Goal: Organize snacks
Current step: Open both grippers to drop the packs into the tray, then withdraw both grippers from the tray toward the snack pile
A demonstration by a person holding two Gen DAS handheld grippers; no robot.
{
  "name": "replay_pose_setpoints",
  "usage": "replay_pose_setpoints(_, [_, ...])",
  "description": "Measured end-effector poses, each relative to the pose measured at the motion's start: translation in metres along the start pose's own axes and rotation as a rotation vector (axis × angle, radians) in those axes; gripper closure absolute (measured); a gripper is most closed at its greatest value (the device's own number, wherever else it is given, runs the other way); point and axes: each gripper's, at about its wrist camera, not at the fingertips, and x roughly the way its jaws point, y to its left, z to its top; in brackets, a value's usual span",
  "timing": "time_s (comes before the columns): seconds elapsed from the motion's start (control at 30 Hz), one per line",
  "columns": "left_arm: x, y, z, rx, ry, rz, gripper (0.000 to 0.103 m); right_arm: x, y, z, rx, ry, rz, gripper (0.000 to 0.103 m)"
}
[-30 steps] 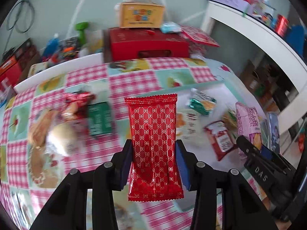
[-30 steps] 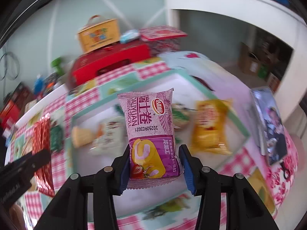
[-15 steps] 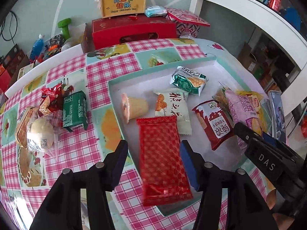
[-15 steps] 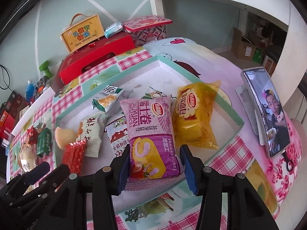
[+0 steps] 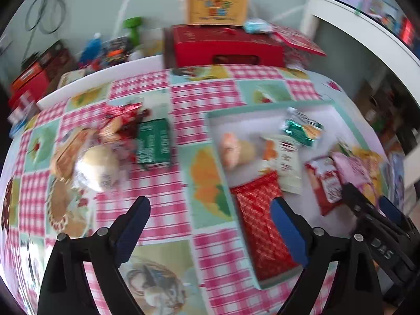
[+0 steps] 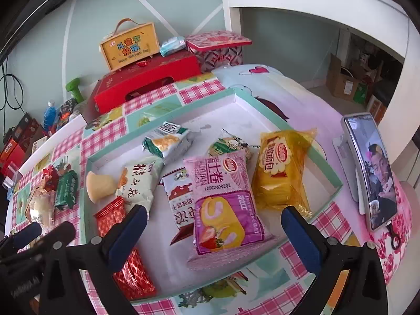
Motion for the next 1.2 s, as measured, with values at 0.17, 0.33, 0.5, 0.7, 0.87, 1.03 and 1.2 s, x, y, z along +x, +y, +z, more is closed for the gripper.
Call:
replay_pose_setpoints(0.17, [0.010, 0.025, -0.004, -0.091, 0.060, 0.046, 0.004, -0.001, 0.003, 0.000, -0.006, -0.005, 0.003, 0.000])
replay_pose_setpoints(0.33, [0.010, 0.038, -0.010, -0.120, 0.085, 0.038, 0.004, -0.005, 0.008, -0.001, -0.014, -0.022, 0.033, 0.000])
replay_pose_setpoints(0.5, [0.003, 0.044, -0.013, -0.123, 0.082, 0.020, 0.004, -0.007, 0.015, -0.002, -0.023, -0.023, 0.055, 0.000])
replay_pose_setpoints(0.7, [-0.001, 0.048, -0.015, -0.098, 0.088, 0.016, 0.004, -0.004, 0.026, -0.006, -0.050, -0.007, 0.065, 0.000])
replay_pose_setpoints(0.87, [-0.007, 0.052, -0.009, -0.073, 0.062, 0.038, 0.004, -0.006, 0.034, -0.009, -0.062, -0.002, 0.074, 0.000])
replay_pose_setpoints(1.03, [-0.011, 0.063, -0.003, -0.071, 0.045, 0.043, 0.004, -0.012, 0.045, -0.008, -0.070, -0.015, 0.095, 0.000])
replay_pose_setpoints(1.2, [-0.014, 0.073, 0.004, -0.044, 0.027, 0.062, 0.004, -0.015, 0.061, -0.005, -0.098, -0.014, 0.103, 0.000])
